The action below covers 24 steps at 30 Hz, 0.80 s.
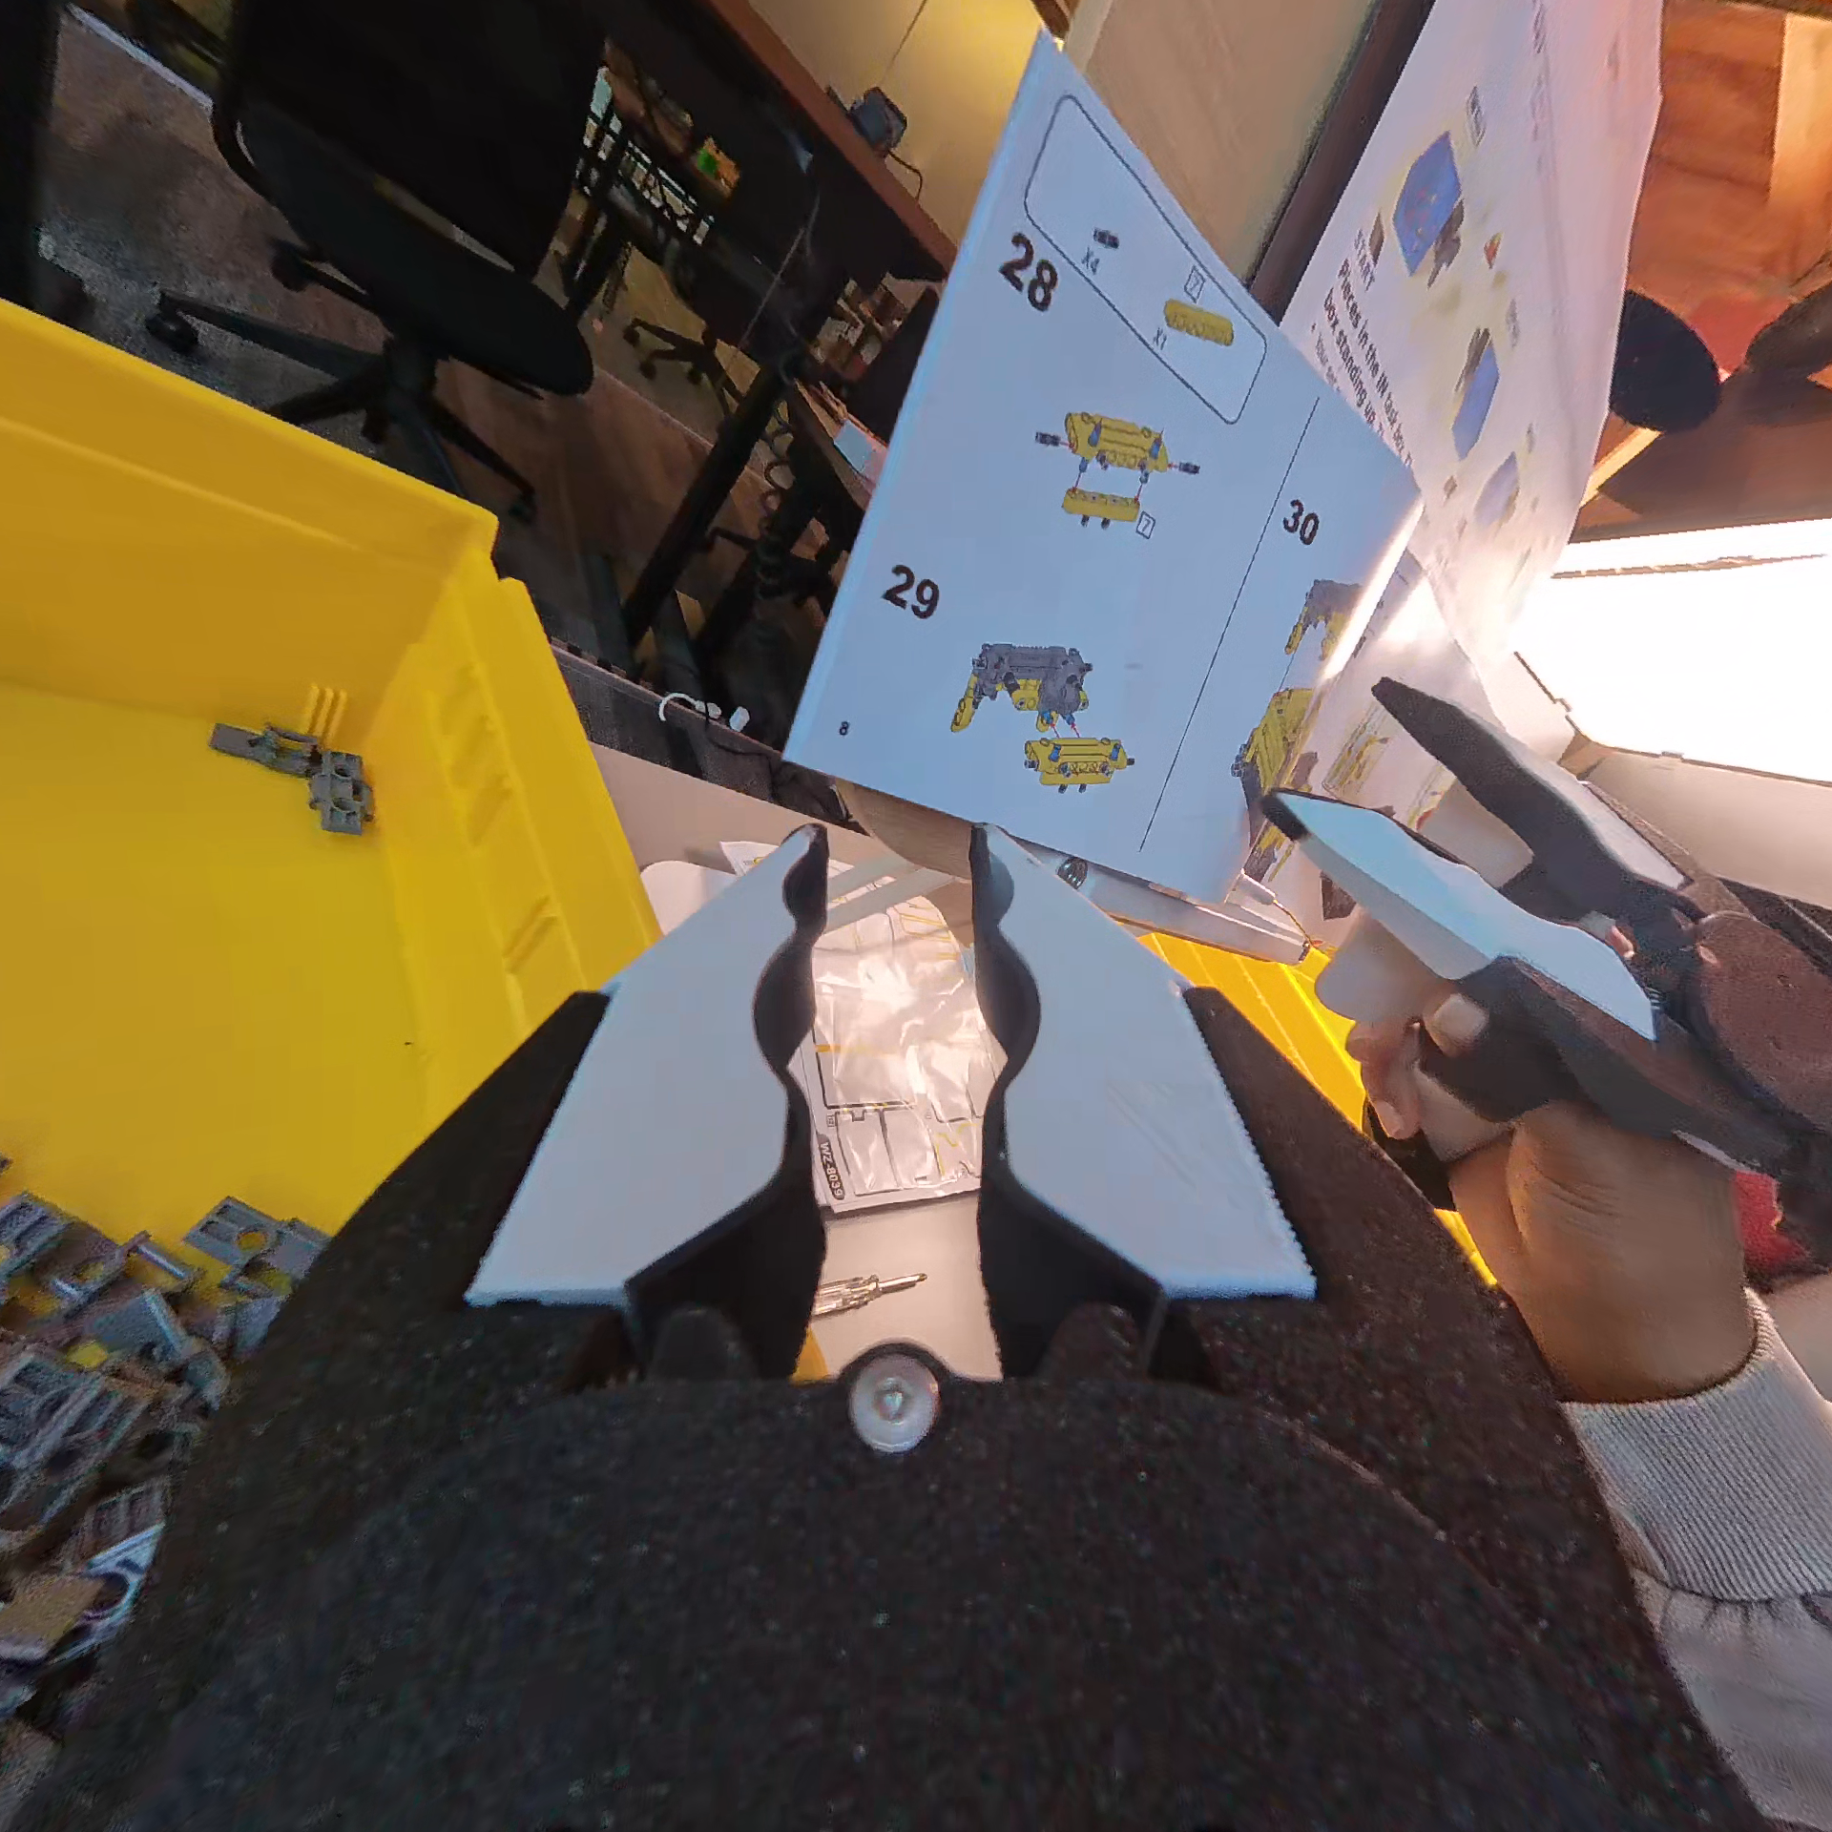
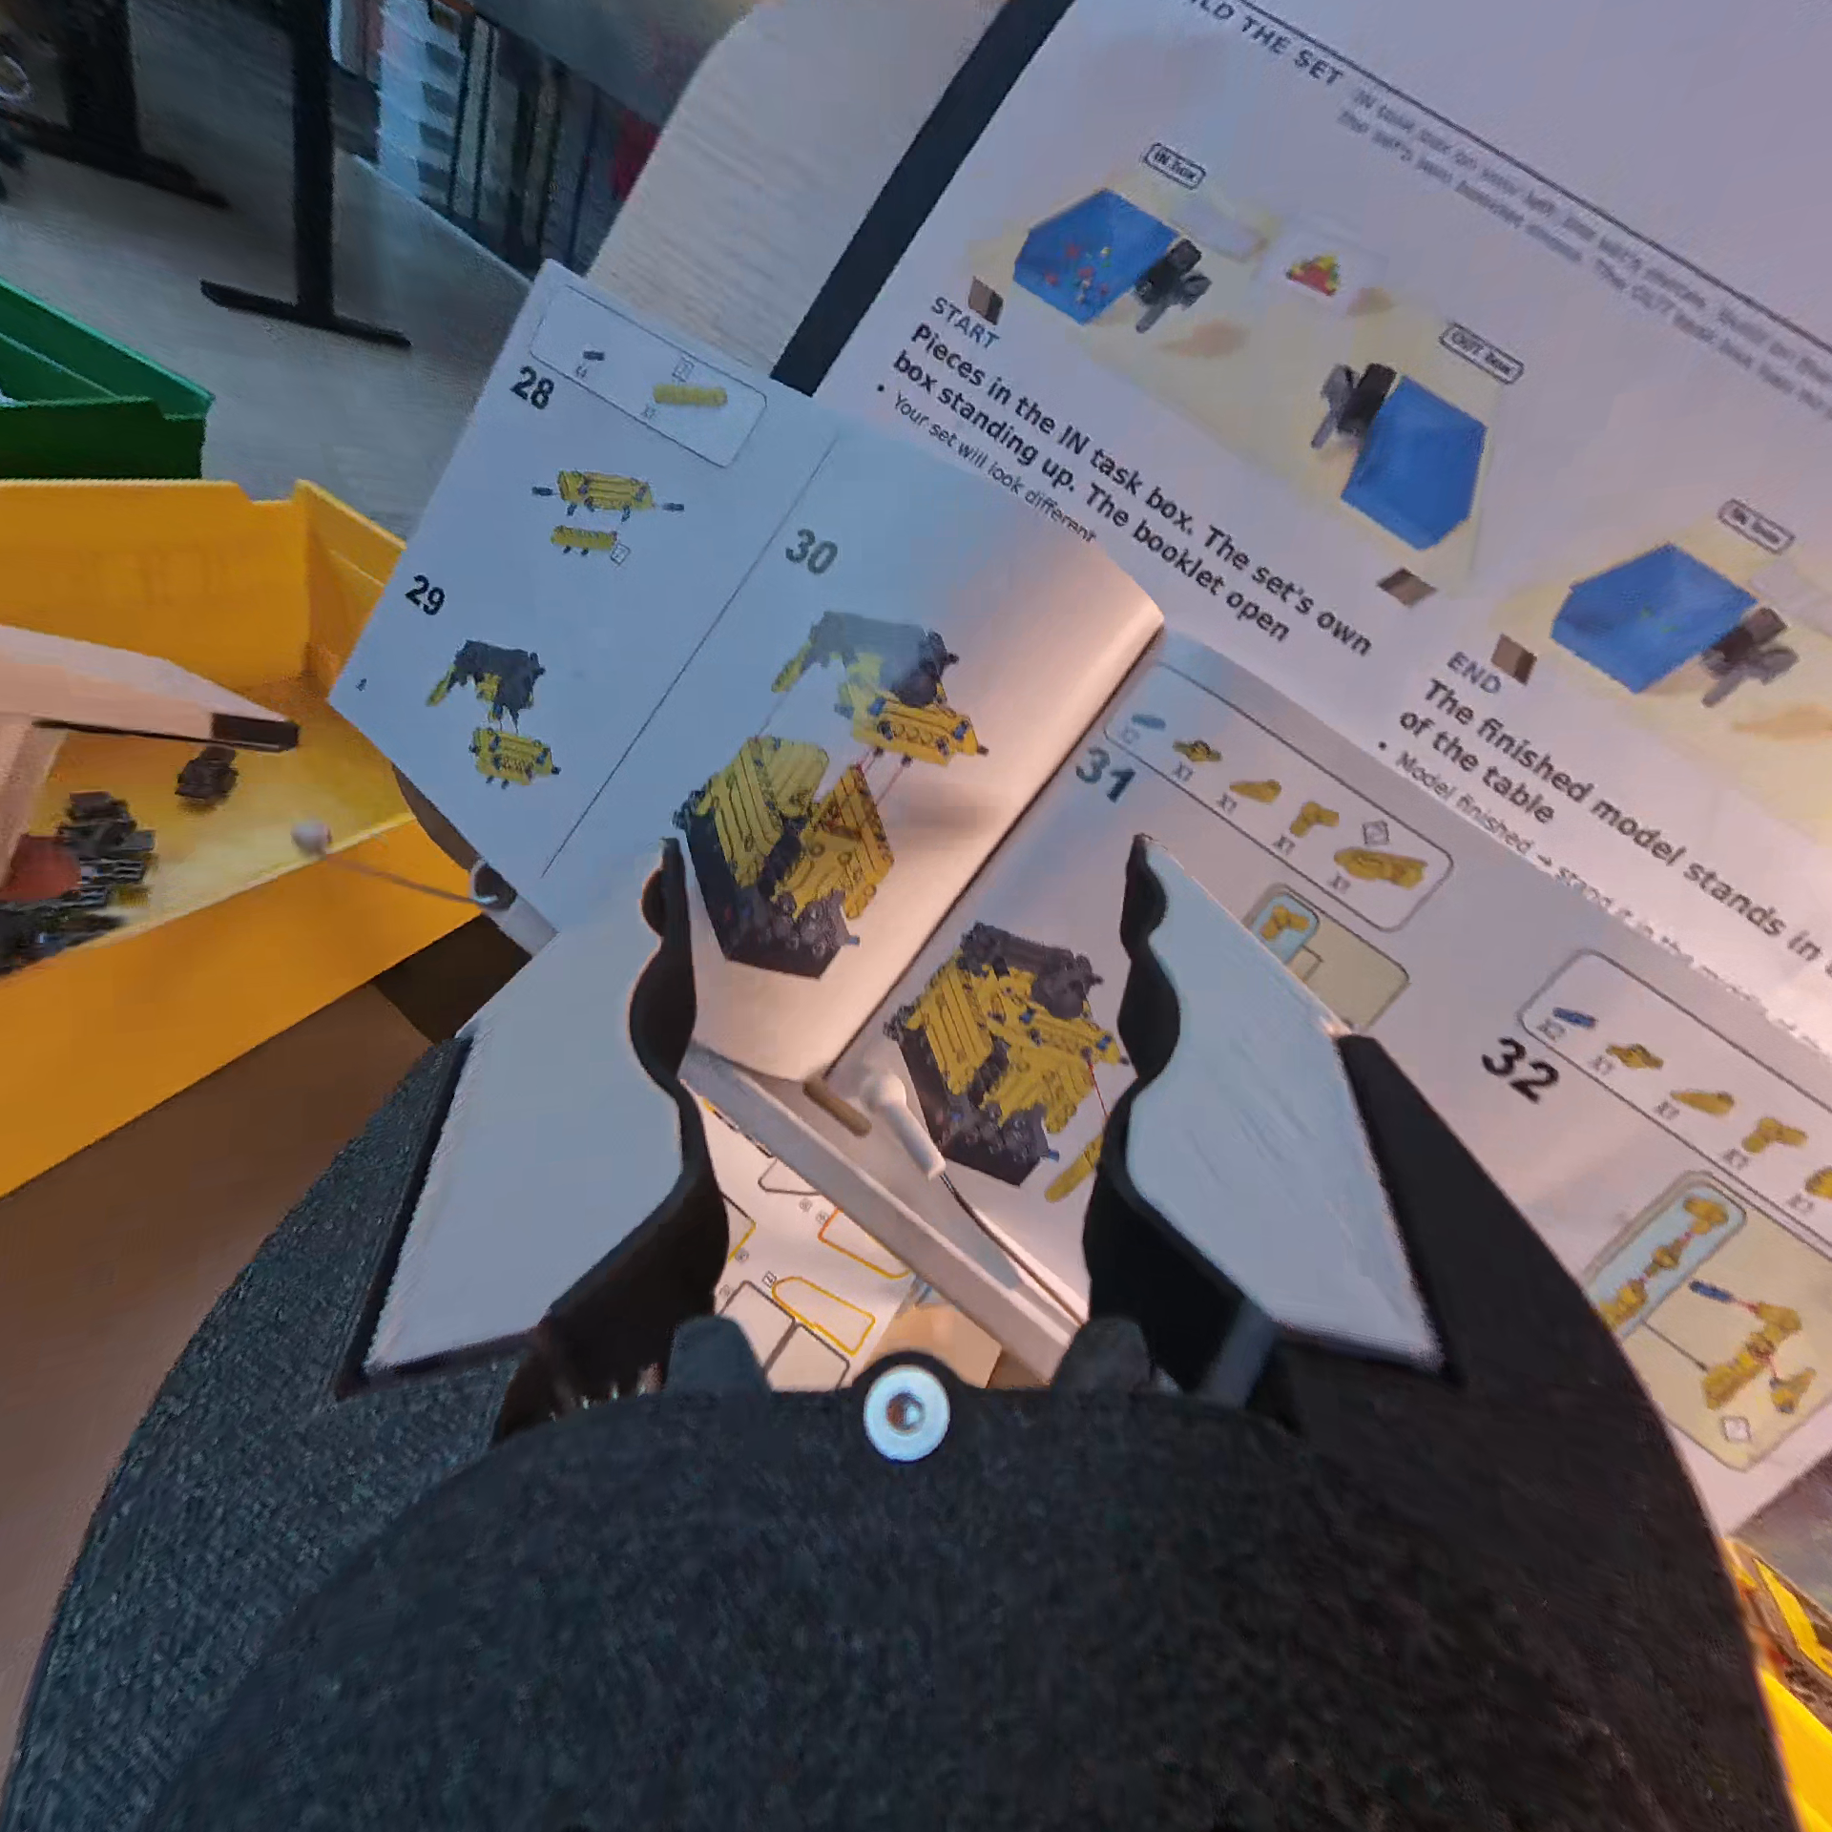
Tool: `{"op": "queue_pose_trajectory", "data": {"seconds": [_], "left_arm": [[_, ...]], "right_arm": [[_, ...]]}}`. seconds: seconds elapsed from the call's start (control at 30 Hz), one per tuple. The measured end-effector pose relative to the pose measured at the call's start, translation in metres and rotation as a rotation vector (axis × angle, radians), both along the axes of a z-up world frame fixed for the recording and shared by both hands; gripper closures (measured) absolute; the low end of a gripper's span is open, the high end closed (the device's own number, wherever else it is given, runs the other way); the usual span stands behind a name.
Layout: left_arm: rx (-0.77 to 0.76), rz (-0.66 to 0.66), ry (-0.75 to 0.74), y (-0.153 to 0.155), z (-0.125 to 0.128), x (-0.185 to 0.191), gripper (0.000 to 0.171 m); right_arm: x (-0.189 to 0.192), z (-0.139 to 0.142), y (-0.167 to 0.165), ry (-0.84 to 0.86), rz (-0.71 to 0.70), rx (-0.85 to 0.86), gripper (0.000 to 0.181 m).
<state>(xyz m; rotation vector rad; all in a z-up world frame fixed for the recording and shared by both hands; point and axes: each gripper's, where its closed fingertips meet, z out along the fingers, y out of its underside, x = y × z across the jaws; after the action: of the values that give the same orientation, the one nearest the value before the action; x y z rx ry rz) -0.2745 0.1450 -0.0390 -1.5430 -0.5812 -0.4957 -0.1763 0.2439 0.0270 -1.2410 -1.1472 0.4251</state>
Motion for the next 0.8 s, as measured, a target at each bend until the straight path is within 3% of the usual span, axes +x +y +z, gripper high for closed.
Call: {"op": "queue_pose_trajectory", "data": {"seconds": [0.07, 0.13, 0.23, 0.3, 0.43, 0.6, 0.8], "left_arm": [[0.036, 0.013, 0.006, -0.007, 0.005, -0.005, 0.142], [0.044, 0.010, 0.021, -0.015, 0.009, -0.009, 0.141], [0.046, -0.015, 0.081, -0.023, 0.017, -0.010, 0.139], [0.031, -0.022, 0.140, -0.022, 0.020, -0.010, 0.138], [0.013, -0.063, 0.271, -0.007, 0.030, 0.009, 0.132], [0.008, -0.134, 0.424, 0.017, 0.044, 0.040, 0.123], [-0.032, -0.143, 0.411, 0.047, 0.052, 0.036, 0.106]], "right_arm": [[-0.012, -0.002, 0.008, -0.046, -0.053, 0.038, 0.087], [-0.015, -0.005, 0.016, -0.071, -0.094, 0.091, 0.091], [-0.006, 0.001, 0.019, -0.017, -0.075, 0.118, 0.113], [0.000, 0.002, 0.019, 0.015, -0.041, 0.087, 0.138], [0.008, 0.000, 0.022, 0.018, -0.003, 0.060, 0.153], [0.015, 0.000, 0.017, 0.076, 0.114, -0.040, 0.154], [0.024, -0.009, 0.022, 0.073, 0.140, -0.159, 0.164]]}}
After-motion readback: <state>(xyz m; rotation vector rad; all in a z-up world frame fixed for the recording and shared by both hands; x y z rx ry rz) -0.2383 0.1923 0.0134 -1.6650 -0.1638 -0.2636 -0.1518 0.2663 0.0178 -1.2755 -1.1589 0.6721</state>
